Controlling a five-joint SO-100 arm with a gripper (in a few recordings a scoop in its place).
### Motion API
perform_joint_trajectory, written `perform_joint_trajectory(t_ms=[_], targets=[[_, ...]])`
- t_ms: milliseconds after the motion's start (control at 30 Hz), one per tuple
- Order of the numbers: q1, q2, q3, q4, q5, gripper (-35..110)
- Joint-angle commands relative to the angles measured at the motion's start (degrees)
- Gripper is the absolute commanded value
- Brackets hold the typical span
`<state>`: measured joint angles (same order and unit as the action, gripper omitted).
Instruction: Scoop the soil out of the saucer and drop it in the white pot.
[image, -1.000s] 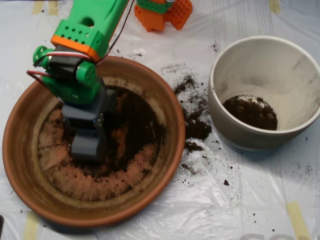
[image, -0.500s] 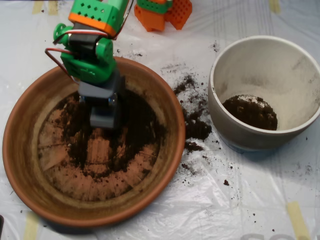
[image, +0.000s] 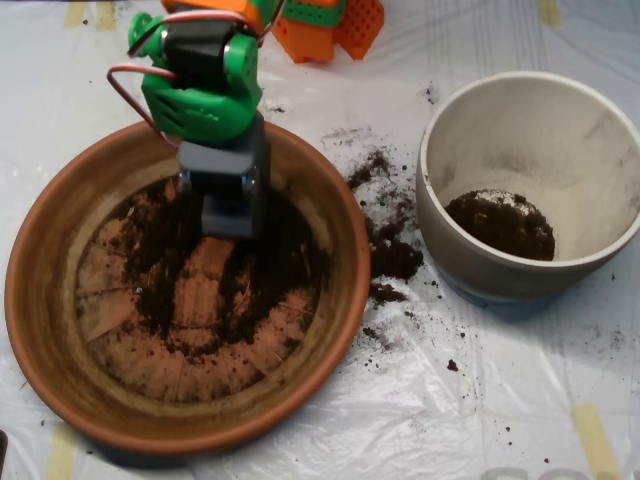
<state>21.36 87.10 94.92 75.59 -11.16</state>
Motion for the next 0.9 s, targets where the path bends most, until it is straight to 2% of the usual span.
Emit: perform_joint_trajectory(t_ms=[0,333,567,867], targets=[[-1.85,10.46,-6.50,2.72,1.05,-1],[-8.53,20.92,-9.14,7.12,2.11,-1],[-17.84,25.05,-16.52,12.57,2.37,-1],[-34.72,15.38,-36.39,20.30,4.92,-1]])
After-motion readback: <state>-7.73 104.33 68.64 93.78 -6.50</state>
